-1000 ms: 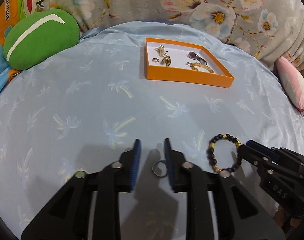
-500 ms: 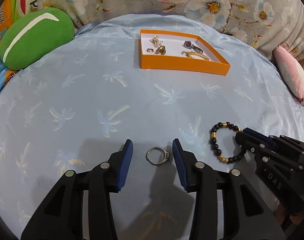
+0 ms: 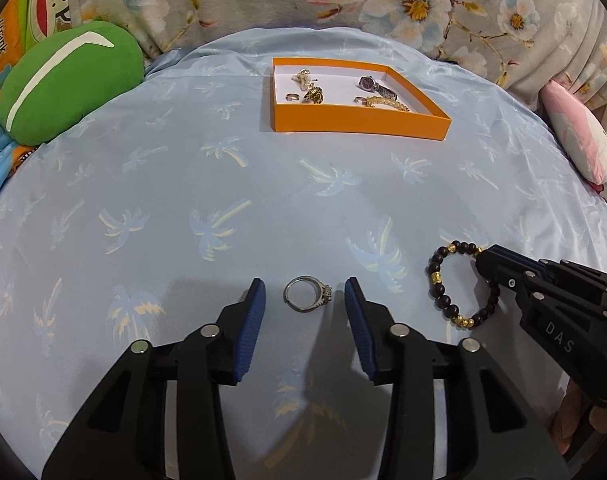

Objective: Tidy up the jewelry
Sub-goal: 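Close the right tool on the black bead bracelet while the left tool grasps the silver ring, then carry the bead bracelet and silver ring in both tools to the box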

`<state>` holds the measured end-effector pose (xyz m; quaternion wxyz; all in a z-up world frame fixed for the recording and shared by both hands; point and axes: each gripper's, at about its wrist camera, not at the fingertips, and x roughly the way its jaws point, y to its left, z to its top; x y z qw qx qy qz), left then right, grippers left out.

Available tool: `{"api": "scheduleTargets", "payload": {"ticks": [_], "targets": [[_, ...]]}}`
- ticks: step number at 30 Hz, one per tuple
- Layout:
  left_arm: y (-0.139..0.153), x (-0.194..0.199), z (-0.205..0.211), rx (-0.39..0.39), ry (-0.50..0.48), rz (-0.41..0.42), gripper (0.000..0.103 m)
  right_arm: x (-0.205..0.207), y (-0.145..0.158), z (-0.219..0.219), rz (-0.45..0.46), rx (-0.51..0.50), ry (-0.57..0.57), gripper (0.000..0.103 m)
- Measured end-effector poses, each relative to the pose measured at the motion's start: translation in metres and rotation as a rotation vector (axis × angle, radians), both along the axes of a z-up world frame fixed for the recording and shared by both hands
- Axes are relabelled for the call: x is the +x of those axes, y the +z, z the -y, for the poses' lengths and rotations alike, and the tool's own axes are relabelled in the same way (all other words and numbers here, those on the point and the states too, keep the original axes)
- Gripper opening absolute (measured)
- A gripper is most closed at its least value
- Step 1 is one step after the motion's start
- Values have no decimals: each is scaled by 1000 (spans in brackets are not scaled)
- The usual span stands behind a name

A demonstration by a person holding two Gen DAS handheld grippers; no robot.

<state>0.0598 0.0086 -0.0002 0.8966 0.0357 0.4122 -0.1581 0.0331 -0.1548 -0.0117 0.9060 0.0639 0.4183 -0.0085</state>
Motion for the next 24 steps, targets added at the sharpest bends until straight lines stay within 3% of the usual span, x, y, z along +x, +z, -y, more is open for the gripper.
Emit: {"api": "scheduleTargets", "payload": {"ticks": [3, 24], "targets": [[0, 1, 0, -8, -6, -1, 23, 0, 0, 1, 0, 6, 0, 7], [10, 6, -4, -52, 16, 16, 23, 1, 14, 12, 42, 50, -14, 7]]}}
